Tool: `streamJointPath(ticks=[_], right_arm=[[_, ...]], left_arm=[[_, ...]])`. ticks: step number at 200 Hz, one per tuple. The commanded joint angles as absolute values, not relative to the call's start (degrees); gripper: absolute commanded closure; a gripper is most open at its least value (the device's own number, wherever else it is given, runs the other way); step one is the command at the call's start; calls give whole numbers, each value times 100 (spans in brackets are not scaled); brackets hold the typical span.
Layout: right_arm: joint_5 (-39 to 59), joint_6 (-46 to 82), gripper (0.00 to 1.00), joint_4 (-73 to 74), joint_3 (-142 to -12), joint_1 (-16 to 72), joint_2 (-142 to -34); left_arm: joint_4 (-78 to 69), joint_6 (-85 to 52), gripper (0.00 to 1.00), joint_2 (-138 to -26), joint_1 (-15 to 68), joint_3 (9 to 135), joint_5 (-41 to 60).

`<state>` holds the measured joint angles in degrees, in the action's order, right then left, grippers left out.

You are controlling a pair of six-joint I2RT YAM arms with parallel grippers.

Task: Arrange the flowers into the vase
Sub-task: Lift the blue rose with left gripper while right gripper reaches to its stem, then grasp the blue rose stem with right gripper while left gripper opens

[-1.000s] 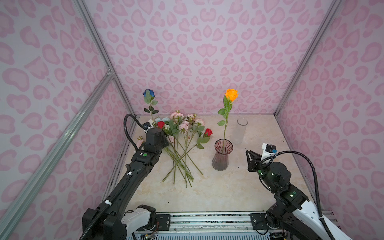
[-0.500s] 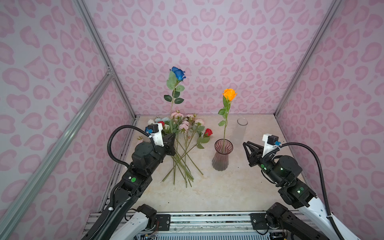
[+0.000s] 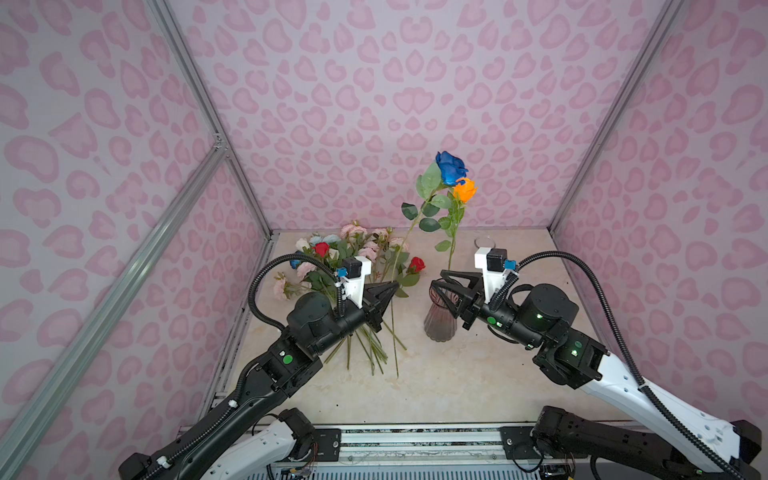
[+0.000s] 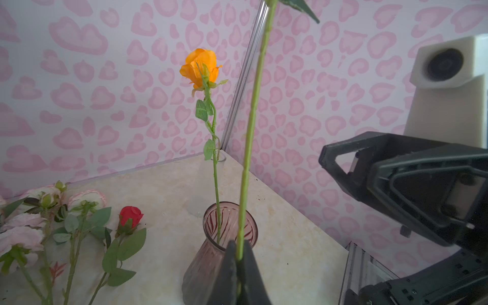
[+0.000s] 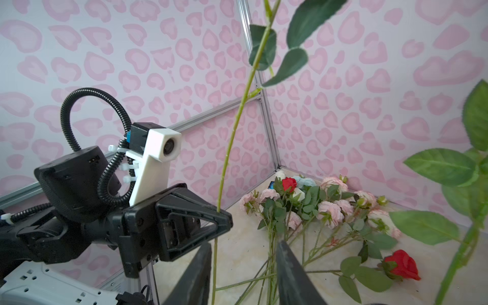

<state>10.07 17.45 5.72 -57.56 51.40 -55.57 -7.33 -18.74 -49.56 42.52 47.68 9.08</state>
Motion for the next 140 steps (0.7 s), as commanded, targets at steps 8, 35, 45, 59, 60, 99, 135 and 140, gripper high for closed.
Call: streamJointPath(ticks=[8, 35, 45, 59, 60, 99, 135, 140], right_arm=[[1193, 1933, 59, 1112, -6015, 5286, -6008], [1304, 2150, 60, 1161, -6301, 5305, -6379], [1438, 2232, 60, 1330, -6312, 5317, -6474], [1378, 2333, 61, 1478, -6359, 5317, -6609], [1370, 2336, 61, 1477, -6361, 5317, -6622], [1344, 2555, 66, 1744, -6514, 5316, -6948], [1476, 2652, 76, 1752, -6696, 5313, -7231], [1477, 2665, 78, 1770, -6689, 5317, -7247]], left_arm=[[-1411, -1901, 97, -5029, 4454, 4780, 862], [-1425, -1933, 97, -4951, 4506, 4721, 824], [-1402, -1934, 97, -4930, 4511, 4683, 817], [-1393, -1941, 97, -4906, 4531, 4649, 808], [-1386, -1942, 97, -4905, 4529, 4649, 808], [-1276, -1935, 97, -4830, 4536, 4640, 762], [-1177, -1875, 97, -4816, 4542, 4662, 684], [-1172, -1859, 97, -4814, 4543, 4658, 685]])
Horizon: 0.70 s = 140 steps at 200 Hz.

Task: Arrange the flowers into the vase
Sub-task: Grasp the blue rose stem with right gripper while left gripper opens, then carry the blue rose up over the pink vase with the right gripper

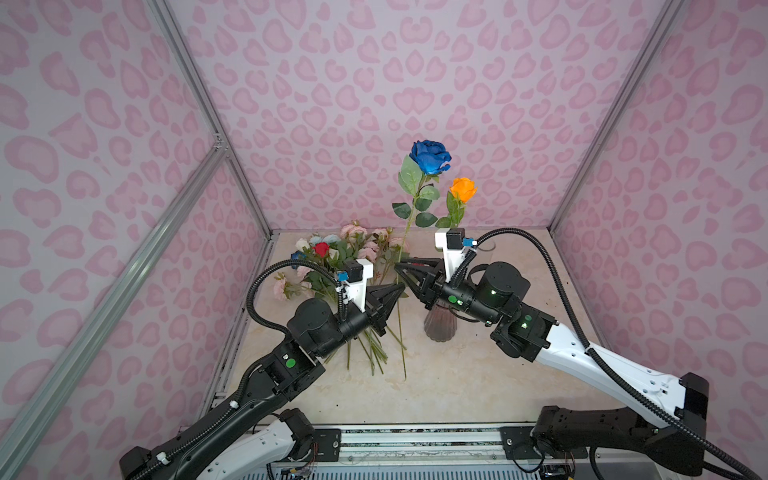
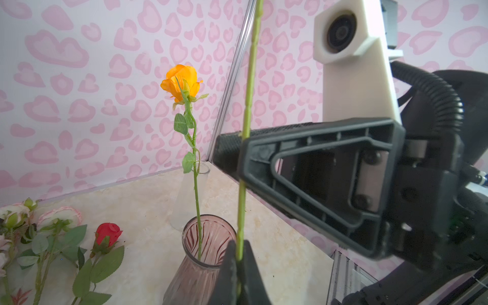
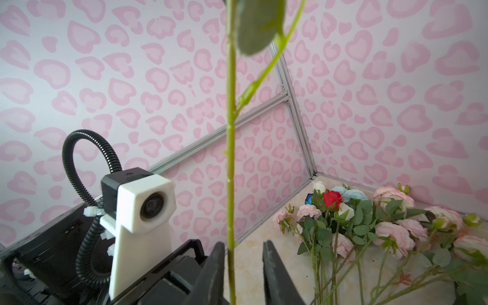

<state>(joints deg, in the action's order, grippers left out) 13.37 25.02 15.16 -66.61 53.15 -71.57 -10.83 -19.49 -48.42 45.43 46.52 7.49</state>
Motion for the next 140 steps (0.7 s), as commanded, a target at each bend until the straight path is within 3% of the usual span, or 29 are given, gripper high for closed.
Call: streamJointPath(ticks=[1, 38, 60, 73, 79, 88, 104, 140], right_arm=[[1477, 2668, 79, 1768, -6689, 5317, -7249], [1481, 2670, 99, 1837, -6664, 5311, -7260], [1459, 2609, 99, 1828, -6658, 5317, -7269], [1425, 2543, 99, 1794, -6679, 5316, -7264], [1383, 2500, 99, 1741, -6711, 5317, -7260], [1304, 2374, 99, 1618, -6782, 5315, -7248], [1128, 2072, 99, 1306, -6989, 5317, -7212], [237, 981, 99, 589, -7628, 5254, -7020]], left_arm=[[-1171, -1857, 97, -4815, 4543, 4658, 685], [-1125, -1875, 95, -4821, 4548, 4640, 533], [-940, -1951, 80, -4801, 4548, 4680, 312], [-879, -1956, 65, -4769, 4543, 4672, 194], [-812, -1976, 54, -4751, 4546, 4683, 126], [-697, -1986, 47, -4684, 4546, 4687, 15], [-496, -2029, 41, -4490, 4544, 4598, -295], [-317, -2246, 40, -3752, 4543, 3943, -1255]])
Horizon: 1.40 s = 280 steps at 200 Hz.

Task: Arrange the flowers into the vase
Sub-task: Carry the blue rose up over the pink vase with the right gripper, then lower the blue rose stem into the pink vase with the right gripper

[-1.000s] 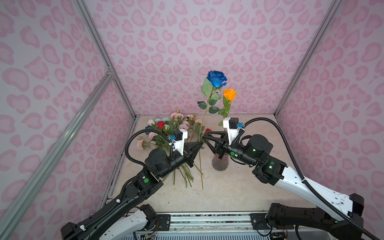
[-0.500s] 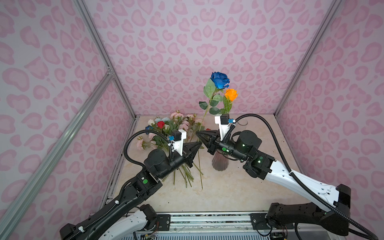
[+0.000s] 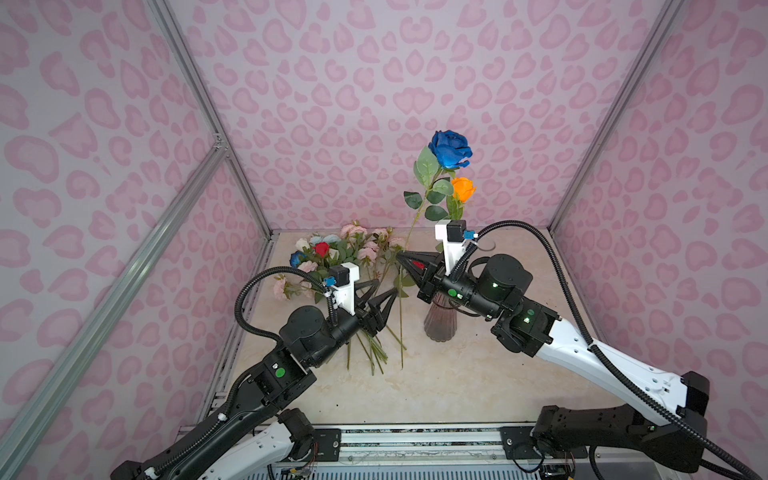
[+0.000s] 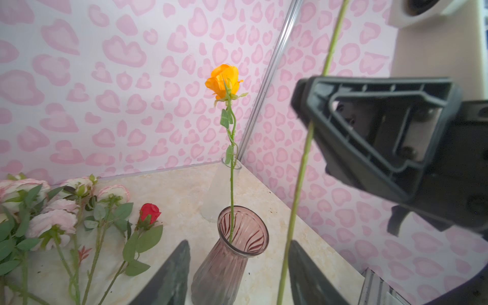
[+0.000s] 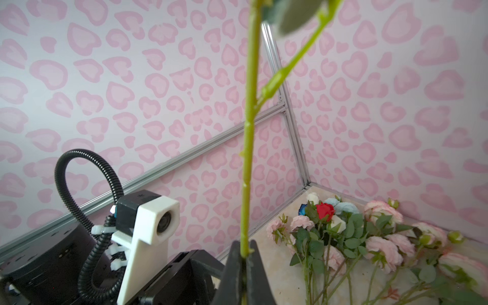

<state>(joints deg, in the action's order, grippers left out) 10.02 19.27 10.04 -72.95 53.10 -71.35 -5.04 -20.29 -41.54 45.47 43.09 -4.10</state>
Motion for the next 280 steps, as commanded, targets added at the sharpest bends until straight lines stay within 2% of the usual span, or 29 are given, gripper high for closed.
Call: streamJointPath(ticks=[1, 30, 59, 115, 197, 222, 280], right_arm=[[193, 952, 100, 585, -7637, 5251, -7012], [-630, 333, 100, 726, -7987, 5017, -6891], [-943, 24, 100, 977, -8153, 4614, -6879], [-698, 310, 100, 1264, -7731, 3778, -7052], [-565, 623, 99, 1725, -6138, 3701, -6926], [-579, 961, 89, 1789, -5670, 3729, -6841], [-883, 1322, 79, 1312, -5380, 3805, -6768]], left_arm=[[-317, -2252, 39, -3739, 4548, 3923, -1283], [-245, -2447, 38, -3117, 4537, 3465, -1799], [-58, -2505, 37, -2724, 4540, 3232, -2179], [1, -2660, 35, -2648, 4542, 3059, -2373], [70, -2758, 36, -2961, 4544, 3133, -2190], [64, -2829, 36, -3021, 4538, 3112, -2151], [12, -2873, 36, -3118, 4542, 3076, -2127]])
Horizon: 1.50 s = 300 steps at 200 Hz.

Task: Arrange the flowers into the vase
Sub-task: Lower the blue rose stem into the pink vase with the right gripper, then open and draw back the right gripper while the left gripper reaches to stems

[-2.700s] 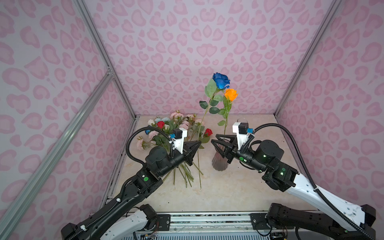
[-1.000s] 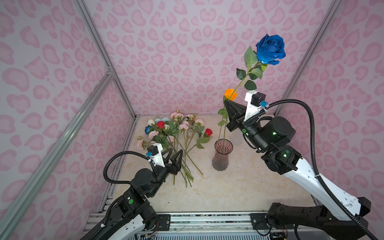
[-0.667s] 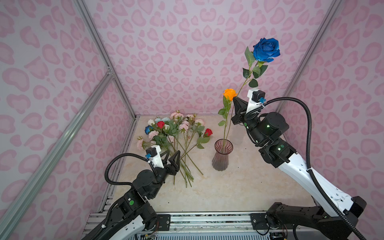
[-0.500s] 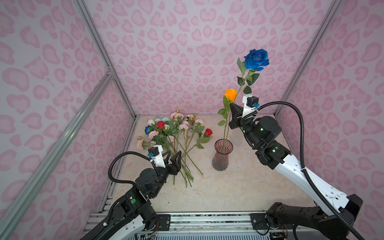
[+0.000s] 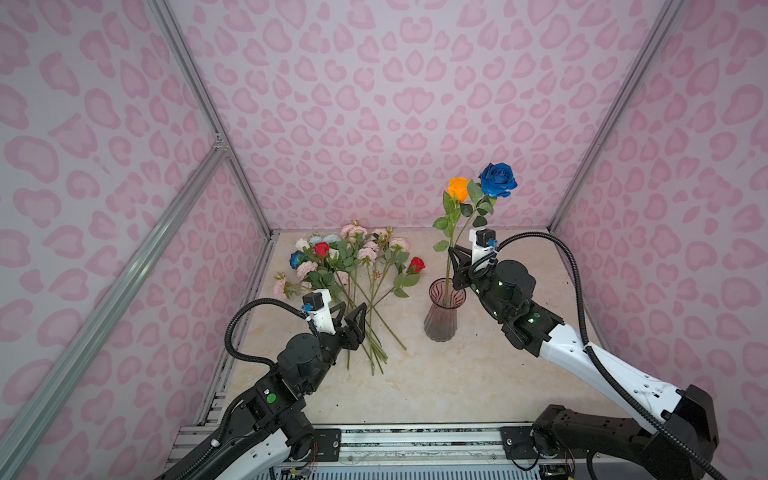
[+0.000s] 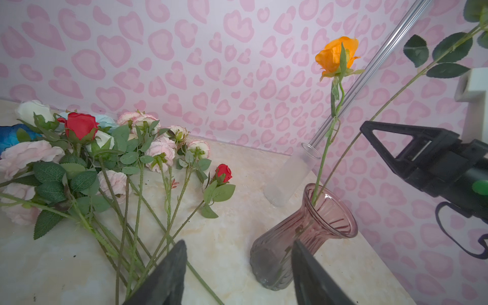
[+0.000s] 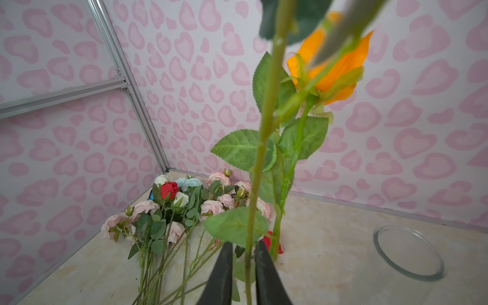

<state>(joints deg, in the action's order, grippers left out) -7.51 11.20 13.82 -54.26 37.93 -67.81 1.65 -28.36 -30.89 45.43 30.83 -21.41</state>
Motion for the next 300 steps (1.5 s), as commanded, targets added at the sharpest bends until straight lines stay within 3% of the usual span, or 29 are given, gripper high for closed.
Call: streamJointPath(ticks=[1, 77, 114, 208, 276, 300], right_arm=[[-881, 1324, 78, 1307, -5380, 3806, -6768], [-946, 1591, 81, 1241, -4932, 4128, -6497], [-1266, 1635, 77, 1126, -4643, 4315, -6143], [-1420, 1731, 76, 894, -4256, 4465, -5338], [-1810, 1753, 74, 456, -3921, 4491, -4787], [-1918, 1802, 73, 343, -3735, 4457, -4566]], left_arm=[[10, -2873, 36, -3124, 4539, 3076, -2127], [-19, -2961, 36, -3212, 4544, 3006, -2103], [0, -2971, 36, -3220, 4539, 3006, -2084], [-55, -3098, 37, -3584, 4539, 3005, -2119], [662, -3517, 38, -4799, 4445, 3417, -3077], [1008, -3737, 38, -5503, 4070, 3705, -2749]])
